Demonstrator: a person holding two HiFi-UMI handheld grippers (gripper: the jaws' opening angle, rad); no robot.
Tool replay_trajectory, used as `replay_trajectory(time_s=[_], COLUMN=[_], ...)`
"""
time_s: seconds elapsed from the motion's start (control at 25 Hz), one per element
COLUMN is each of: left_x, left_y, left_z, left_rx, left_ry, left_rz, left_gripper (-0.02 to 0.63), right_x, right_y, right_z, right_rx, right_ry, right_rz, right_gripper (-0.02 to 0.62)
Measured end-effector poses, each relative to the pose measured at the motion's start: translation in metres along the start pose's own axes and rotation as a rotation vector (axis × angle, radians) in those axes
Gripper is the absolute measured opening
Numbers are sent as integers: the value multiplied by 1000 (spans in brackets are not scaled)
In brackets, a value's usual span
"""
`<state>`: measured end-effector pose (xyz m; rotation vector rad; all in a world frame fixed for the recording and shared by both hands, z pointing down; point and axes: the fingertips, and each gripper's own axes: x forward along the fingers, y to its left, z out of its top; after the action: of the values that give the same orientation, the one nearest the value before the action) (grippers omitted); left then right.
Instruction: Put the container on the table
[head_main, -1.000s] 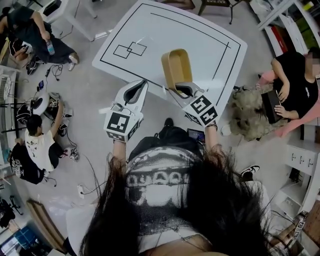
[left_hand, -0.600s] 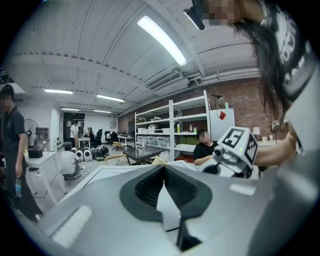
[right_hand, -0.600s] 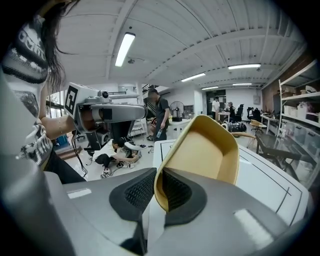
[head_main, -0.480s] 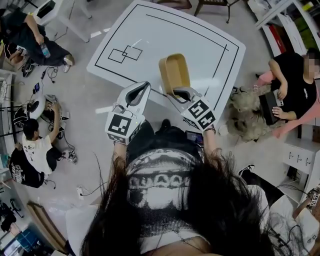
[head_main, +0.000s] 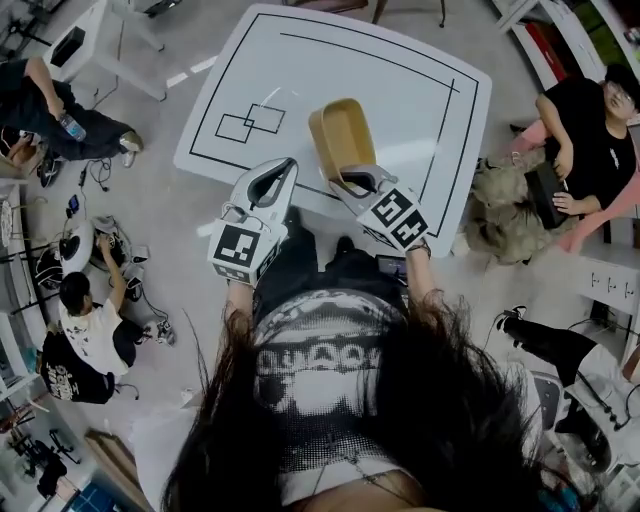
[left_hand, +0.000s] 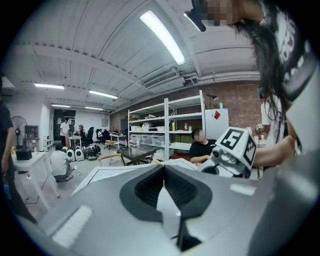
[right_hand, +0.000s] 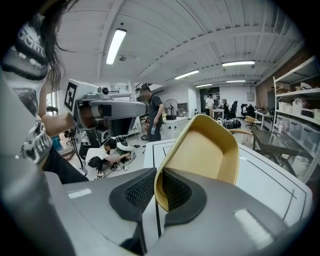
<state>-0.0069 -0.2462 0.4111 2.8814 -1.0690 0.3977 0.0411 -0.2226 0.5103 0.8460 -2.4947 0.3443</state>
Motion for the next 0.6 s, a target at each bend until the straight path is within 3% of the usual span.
replay_trajectory(time_s=[0.6], left_x=[31], left_y=[126], left_z=[2], left_rx=[27], left_ry=[-2], left_rz=[-151], left_gripper=[0], right_x=[104], right_y=[-68], right_z=[66], right_rx=[45], right_ry=[50], right_rz=[-126], right_gripper=[40])
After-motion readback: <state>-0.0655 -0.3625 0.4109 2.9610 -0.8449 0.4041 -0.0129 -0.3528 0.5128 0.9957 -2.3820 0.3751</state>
